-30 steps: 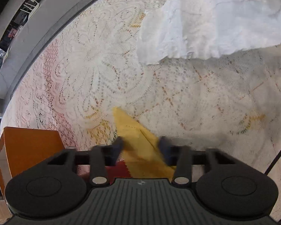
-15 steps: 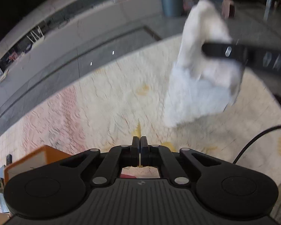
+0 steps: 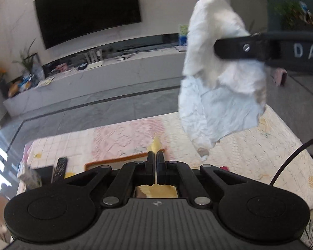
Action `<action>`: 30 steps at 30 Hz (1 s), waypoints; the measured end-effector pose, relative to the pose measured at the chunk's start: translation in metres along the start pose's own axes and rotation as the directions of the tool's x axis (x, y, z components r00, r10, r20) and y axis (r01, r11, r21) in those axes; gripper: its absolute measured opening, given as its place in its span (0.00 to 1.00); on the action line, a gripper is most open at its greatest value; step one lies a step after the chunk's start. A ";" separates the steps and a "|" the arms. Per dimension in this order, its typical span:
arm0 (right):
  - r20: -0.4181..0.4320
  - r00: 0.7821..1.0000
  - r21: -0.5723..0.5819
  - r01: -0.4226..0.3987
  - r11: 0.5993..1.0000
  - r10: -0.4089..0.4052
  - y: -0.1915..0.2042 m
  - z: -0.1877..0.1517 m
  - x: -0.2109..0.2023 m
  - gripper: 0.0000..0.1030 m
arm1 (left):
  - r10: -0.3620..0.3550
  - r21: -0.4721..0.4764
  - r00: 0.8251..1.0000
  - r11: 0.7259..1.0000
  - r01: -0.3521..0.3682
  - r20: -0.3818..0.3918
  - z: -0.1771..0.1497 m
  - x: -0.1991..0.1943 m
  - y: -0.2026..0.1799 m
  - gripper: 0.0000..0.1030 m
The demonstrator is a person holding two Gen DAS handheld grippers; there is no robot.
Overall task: Organize soft objects
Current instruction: 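Carry both cloths over the white box and open both grippers to drop them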
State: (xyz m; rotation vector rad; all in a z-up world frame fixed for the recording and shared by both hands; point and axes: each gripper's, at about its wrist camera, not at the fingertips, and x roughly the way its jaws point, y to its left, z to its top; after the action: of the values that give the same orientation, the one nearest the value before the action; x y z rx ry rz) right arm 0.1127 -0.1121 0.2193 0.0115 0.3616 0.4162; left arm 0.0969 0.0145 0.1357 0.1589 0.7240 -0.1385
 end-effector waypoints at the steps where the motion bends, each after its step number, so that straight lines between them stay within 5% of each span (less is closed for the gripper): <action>1: 0.002 1.000 -0.025 0.003 1.000 -0.003 0.017 0.004 0.002 0.14 | -0.001 -0.027 1.000 1.000 0.001 0.005 -0.005 -0.001 0.015 0.01; 5: -0.080 0.997 -0.091 -0.009 0.996 0.002 0.071 -0.008 0.029 0.14 | -0.011 -0.133 1.000 0.991 0.014 0.022 -0.036 0.003 0.059 0.01; 9: -0.247 0.969 -0.110 -0.020 0.994 -0.007 0.100 -0.064 0.082 0.14 | -0.009 -0.223 0.999 0.975 0.017 0.038 -0.070 0.012 0.083 0.01; 15: -0.414 0.910 -0.044 0.016 0.999 -0.033 0.098 -0.147 0.138 0.15 | -0.024 -0.310 1.000 0.950 0.025 0.008 -0.109 0.018 0.091 0.01; 19: -0.433 0.901 -0.028 0.027 0.999 -0.036 0.094 -0.158 0.142 0.24 | -0.036 -0.319 0.999 0.947 0.030 -0.013 -0.118 0.025 0.090 0.05; 20: -0.432 0.901 -0.032 0.036 0.999 -0.046 0.094 -0.157 0.141 0.36 | -0.025 -0.305 1.000 0.952 0.020 -0.011 -0.117 0.025 0.088 0.10; 22: -0.427 0.902 -0.046 0.055 0.997 -0.070 0.093 -0.150 0.139 0.53 | 0.010 -0.274 1.000 0.962 -0.006 0.016 -0.114 0.019 0.082 0.53; 23: -0.411 0.909 -0.050 0.057 0.997 -0.072 0.093 -0.147 0.134 0.61 | 0.039 -0.267 0.998 0.963 -0.026 0.042 -0.113 0.014 0.079 0.61; 26: -0.354 0.933 -0.029 0.068 0.997 -0.074 0.083 -0.138 0.108 0.65 | 0.104 -0.248 0.987 0.966 -0.072 0.119 -0.107 -0.005 0.072 0.68; 30: -0.285 0.957 0.026 0.063 0.998 -0.052 0.064 -0.127 0.070 0.88 | 0.125 -0.258 0.967 0.964 -0.065 0.223 -0.096 -0.035 0.061 0.84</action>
State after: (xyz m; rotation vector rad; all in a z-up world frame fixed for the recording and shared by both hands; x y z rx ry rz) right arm 0.1035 -0.0335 0.0821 -0.0250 0.6519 0.3539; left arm 0.0195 0.0947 0.0942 -0.0629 0.4878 0.0268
